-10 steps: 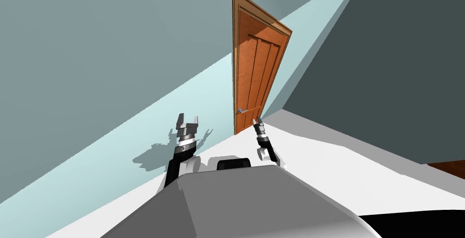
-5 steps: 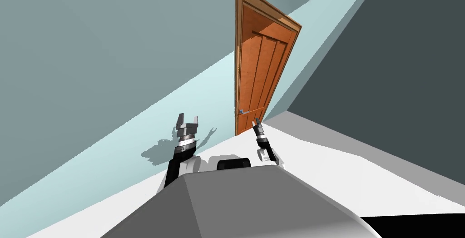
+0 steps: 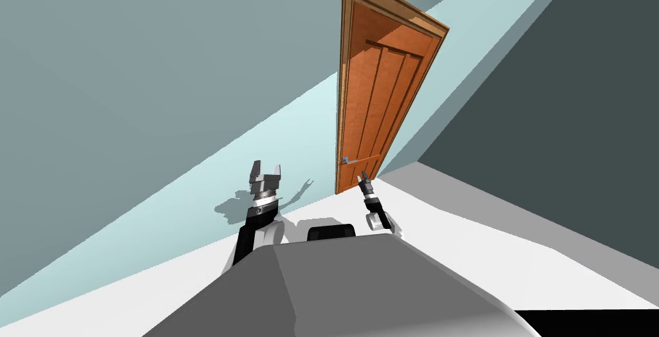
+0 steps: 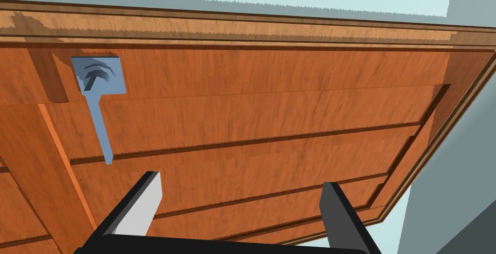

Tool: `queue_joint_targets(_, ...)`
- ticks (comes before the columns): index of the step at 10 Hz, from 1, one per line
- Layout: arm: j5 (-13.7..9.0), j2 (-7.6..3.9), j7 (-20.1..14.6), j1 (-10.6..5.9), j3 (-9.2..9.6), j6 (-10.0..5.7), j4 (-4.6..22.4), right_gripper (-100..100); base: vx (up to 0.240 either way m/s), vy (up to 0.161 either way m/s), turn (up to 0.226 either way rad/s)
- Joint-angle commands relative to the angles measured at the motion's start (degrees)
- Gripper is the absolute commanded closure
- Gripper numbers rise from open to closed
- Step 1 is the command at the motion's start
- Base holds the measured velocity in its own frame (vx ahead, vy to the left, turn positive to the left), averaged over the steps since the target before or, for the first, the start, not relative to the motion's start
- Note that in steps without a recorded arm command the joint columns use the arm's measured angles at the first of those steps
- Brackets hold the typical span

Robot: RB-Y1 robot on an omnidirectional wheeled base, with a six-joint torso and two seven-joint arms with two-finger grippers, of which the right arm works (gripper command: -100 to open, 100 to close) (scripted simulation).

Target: Pull the door open

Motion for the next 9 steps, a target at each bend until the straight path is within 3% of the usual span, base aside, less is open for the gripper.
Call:
queue_joint_targets(1,-0.10,-0.24,-0.35,-0.31,0.13,-0.02,1.78,-100,0.058,-0.062,0.046)
queue_joint_targets(6,-0.59,-1.70,-2.00,-2.27,0.69,-1.44,8.75,-100,0.044,-0.042,0.102)
queue_joint_targets(8,-0.90,-2.62,-3.06,-3.53,1.05,-2.35,12.90,-100,0.038,-0.046,0.135)
queue_joint_targets(9,-0.90,-2.62,-3.06,-3.53,1.05,-2.35,13.21,-100,0.044,-0.051,0.057)
